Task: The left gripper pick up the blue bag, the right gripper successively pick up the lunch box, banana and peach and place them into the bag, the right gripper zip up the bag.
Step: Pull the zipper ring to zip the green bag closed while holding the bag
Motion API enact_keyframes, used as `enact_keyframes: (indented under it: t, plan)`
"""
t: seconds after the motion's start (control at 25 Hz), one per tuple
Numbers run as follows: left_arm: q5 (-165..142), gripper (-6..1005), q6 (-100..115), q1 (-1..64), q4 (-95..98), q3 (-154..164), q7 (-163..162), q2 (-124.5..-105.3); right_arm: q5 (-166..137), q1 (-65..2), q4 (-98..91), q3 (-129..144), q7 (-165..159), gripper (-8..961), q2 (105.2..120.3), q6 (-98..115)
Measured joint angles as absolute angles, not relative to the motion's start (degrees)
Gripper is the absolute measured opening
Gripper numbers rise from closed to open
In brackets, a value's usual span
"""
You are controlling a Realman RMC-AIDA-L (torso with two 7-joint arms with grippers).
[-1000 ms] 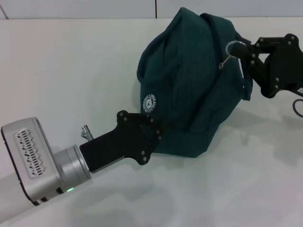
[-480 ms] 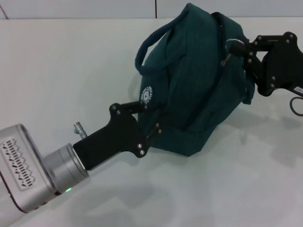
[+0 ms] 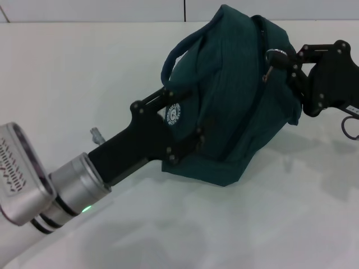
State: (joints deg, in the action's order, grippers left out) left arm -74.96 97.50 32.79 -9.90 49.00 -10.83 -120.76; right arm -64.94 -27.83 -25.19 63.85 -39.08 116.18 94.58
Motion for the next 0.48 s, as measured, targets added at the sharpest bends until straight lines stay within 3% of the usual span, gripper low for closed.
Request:
enact_keyframes:
  t: [0.16, 0.36, 0.48]
  plan:
    - [-74.9, 563, 96.3, 34.6, -12.0, 48.0, -11.0, -120.76, -64.9, -28.2, -24.4, 63.9, -38.5, 21, 116.19, 94.7]
    - [-75.4, 580, 96.2, 35.7, -13.6, 45.8, -12.1, -120.76, -64.9, -28.2, -24.1, 64.0, -37.9, 21, 116.19, 94.6]
    - [-75.9, 537, 96.6, 35.9, -13.7, 45.6, -13.1, -120.76, -64.9, -28.3, -23.9, 64.1, -37.9, 21, 116.19, 94.5]
